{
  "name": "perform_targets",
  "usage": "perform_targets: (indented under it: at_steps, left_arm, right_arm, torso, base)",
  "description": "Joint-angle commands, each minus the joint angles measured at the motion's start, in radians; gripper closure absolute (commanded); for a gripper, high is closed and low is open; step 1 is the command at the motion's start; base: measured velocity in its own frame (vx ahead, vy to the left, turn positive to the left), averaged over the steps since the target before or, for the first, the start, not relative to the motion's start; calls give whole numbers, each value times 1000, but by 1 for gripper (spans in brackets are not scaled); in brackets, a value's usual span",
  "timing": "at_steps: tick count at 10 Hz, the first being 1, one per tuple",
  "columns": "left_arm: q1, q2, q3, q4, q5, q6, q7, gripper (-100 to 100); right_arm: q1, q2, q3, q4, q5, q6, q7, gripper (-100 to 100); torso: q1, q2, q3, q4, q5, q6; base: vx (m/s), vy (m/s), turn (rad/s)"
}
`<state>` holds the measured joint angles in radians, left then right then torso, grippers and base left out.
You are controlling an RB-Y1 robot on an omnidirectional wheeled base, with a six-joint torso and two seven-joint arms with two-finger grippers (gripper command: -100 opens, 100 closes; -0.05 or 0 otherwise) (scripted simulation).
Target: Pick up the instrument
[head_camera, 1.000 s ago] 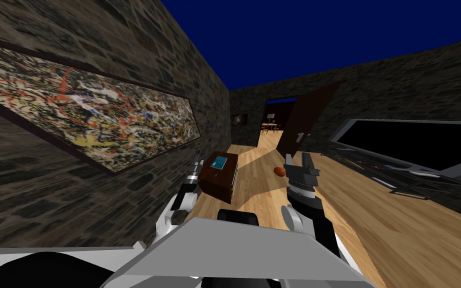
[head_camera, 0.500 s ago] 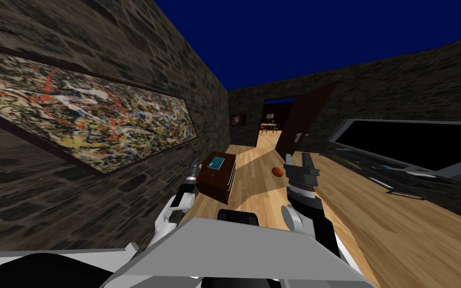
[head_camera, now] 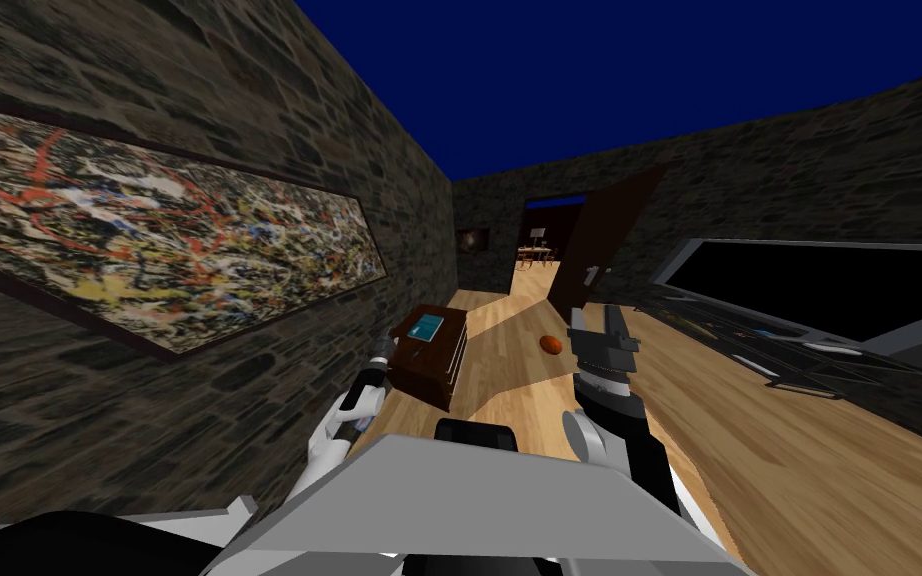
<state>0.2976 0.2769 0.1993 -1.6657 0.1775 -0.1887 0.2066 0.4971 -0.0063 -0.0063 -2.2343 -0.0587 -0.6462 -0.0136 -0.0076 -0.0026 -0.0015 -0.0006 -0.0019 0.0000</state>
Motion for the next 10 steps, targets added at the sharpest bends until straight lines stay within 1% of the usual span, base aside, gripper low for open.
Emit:
perform_targets:
  at_steps: [1,2,4,5,6,7,8,9,10]
  left_arm:
    - [-6,2,11,33,8,36,6,-100]
    - [-22,15,33,70,26,74,22,-100]
    - [-22,15,33,97,26,74,22,-100]
    - [-38,28,56,130,44,113,36,-100]
    - [-38,28,56,161,44,113,36,-100]
    - [-38,28,56,161,44,113,36,-100]
    - [-55,41,78,201,61,151,48,-100]
    - [-55,41,78,224,61,151,48,-100]
    - [-55,41,78,226,61,151,48,-100]
  right_arm:
    - [0,0,0,0,0,0,0,0]
    - [0,0,0,0,0,0,0,0]
    - [0,0,0,0,0,0,0,0]
    - [0,0,0,0,0,0,0,0]
    - [0,0,0,0,0,0,0,0]
    - [0,0,0,0,0,0,0,0]
    - [0,0,0,0,0,0,0,0]
    - [0,0,0,0,0,0,0,0]
    - [0,0,0,0,0,0,0,0]
  torso:
    - [0,0,0,0,0,0]
    - [1,1,0,0,0,0]
    - [2,-1,0,0,0,0]
    - [5,1,0,0,1,0]
    - [5,1,0,0,1,0]
    - [4,0,0,0,1,0]
    - [5,1,0,0,1,0]
    - [4,-1,0,0,1,0]
    - [3,-1,-1,0,0,0]
  base:
    - [27,-110,-6]
    - [54,-111,-30]
    - [31,-59,-2]
    - [32,-56,-39]
    - [45,-70,-12]
    - [26,-44,8]
    - [57,-76,-44]
    - [57,-80,-13]
    - [24,-35,9]
